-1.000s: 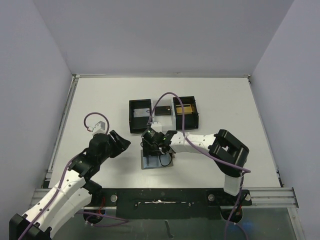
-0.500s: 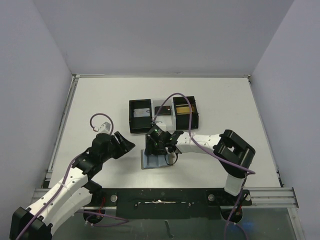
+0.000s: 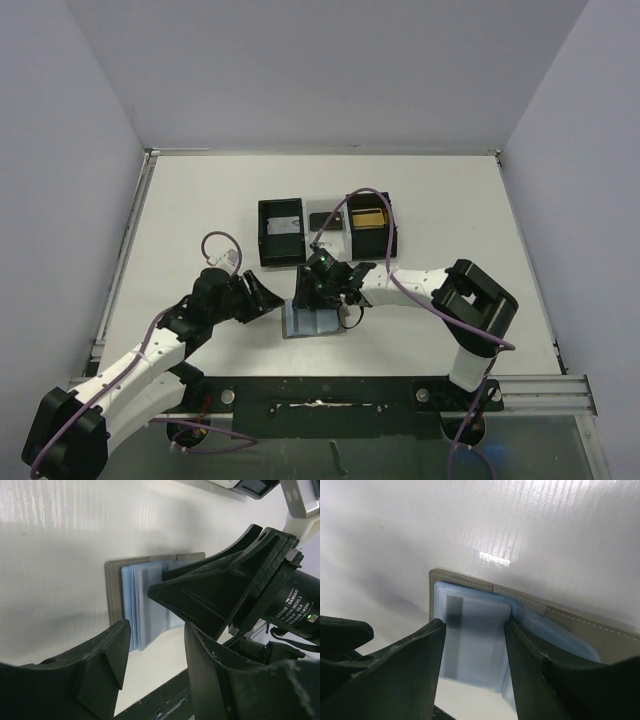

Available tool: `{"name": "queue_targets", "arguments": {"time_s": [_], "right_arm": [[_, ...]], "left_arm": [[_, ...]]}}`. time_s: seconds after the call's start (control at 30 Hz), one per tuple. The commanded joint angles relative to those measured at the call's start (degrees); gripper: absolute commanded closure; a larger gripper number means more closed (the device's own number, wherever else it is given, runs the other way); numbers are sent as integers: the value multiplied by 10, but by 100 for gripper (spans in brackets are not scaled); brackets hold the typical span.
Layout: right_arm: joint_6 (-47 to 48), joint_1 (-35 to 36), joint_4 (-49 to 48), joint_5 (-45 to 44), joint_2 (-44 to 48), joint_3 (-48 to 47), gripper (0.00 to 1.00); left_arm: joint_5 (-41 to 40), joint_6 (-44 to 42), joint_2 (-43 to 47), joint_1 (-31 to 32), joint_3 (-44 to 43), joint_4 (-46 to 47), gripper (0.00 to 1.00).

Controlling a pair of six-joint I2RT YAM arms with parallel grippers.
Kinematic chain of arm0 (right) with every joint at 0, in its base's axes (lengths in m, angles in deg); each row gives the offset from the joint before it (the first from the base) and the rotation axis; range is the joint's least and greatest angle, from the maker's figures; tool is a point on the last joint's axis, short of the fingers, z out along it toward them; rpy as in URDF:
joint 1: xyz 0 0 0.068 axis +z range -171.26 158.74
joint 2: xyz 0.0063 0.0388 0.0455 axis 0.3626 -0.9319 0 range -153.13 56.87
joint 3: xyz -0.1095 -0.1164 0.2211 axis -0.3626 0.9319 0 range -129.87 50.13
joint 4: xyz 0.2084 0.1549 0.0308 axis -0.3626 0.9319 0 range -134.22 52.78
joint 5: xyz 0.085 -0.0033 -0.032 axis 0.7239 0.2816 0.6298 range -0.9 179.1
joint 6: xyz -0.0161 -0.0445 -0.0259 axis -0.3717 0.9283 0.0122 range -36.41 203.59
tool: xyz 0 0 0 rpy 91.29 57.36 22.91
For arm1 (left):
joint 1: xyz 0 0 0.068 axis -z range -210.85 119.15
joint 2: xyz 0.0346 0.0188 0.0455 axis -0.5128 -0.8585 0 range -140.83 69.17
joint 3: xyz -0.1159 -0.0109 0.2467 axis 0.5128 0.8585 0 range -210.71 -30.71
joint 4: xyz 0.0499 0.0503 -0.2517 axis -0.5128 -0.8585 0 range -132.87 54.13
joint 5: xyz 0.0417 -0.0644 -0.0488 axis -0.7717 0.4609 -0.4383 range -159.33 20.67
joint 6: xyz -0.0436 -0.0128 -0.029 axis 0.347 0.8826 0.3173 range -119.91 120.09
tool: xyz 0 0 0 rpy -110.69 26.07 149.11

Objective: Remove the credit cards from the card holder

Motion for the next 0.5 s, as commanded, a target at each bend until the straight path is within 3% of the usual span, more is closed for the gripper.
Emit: {"name": "queue_targets", "arguments": {"time_s": [0.0,0.23,0.47], "right_arm": [[8,5,35,-17,2,0,44],[24,39,143,-110,-32,-87,34],[15,59,217,-157,-82,-144,29]], "left_arm": [[13,2,7,0,-1,38,55],[-86,15,80,-1,-20,-51,55],[-106,16,108,-3,-26,-84,54]]}}
